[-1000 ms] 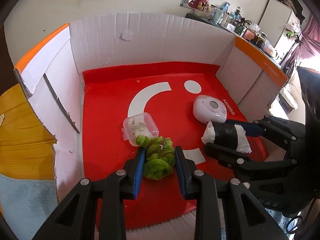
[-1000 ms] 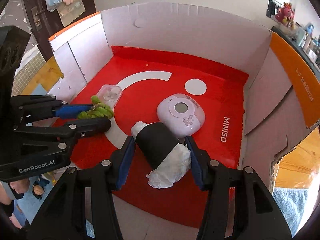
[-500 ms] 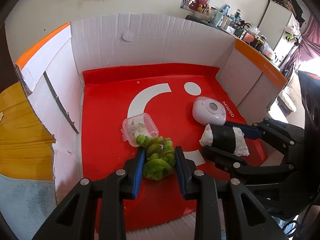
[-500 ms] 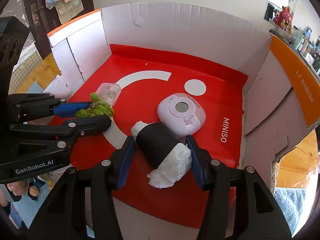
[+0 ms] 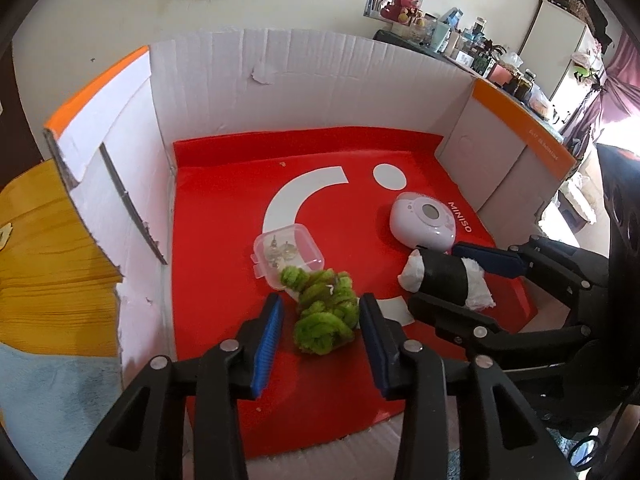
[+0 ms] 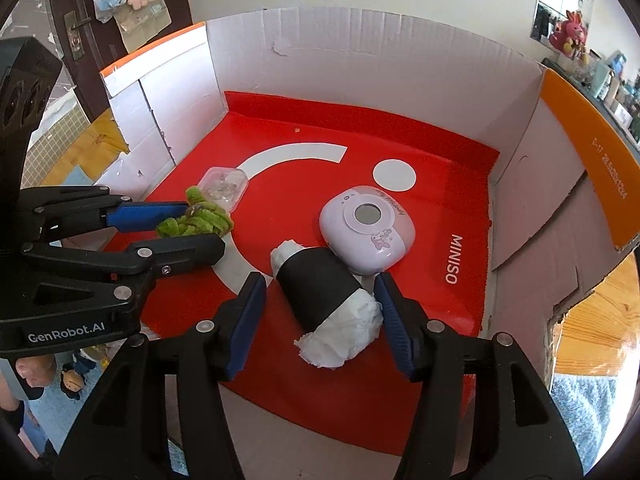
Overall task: Organize objects
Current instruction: 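Lower the bottle and green doll onto the red floor and open both grippers, then withdraw both open grippers out of the box back over the towel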
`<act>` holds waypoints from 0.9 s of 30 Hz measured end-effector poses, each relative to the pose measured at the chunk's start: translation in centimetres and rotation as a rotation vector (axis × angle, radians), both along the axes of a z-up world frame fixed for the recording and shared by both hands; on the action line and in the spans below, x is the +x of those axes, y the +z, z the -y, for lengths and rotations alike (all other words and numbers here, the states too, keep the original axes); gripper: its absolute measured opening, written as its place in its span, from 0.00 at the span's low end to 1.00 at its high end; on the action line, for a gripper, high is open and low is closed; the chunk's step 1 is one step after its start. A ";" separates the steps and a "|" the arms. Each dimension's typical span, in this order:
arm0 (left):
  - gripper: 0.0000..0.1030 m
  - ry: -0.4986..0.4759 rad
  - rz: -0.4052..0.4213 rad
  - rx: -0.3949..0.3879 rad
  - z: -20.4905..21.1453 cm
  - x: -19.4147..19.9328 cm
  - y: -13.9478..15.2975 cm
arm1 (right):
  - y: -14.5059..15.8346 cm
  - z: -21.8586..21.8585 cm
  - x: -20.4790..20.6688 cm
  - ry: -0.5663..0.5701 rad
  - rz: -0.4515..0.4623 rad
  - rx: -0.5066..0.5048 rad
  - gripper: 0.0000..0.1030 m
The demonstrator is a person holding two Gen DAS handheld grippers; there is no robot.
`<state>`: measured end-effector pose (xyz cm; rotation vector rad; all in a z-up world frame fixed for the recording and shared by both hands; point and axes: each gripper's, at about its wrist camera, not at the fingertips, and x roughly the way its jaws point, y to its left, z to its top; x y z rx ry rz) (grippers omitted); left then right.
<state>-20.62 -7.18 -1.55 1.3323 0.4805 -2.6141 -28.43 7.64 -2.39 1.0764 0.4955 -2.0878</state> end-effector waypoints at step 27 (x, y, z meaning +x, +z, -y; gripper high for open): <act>0.46 0.021 -0.084 -0.042 -0.3 2.7 2.7 | 1.8 -2.1 2.2 0.001 -0.028 -0.076 0.62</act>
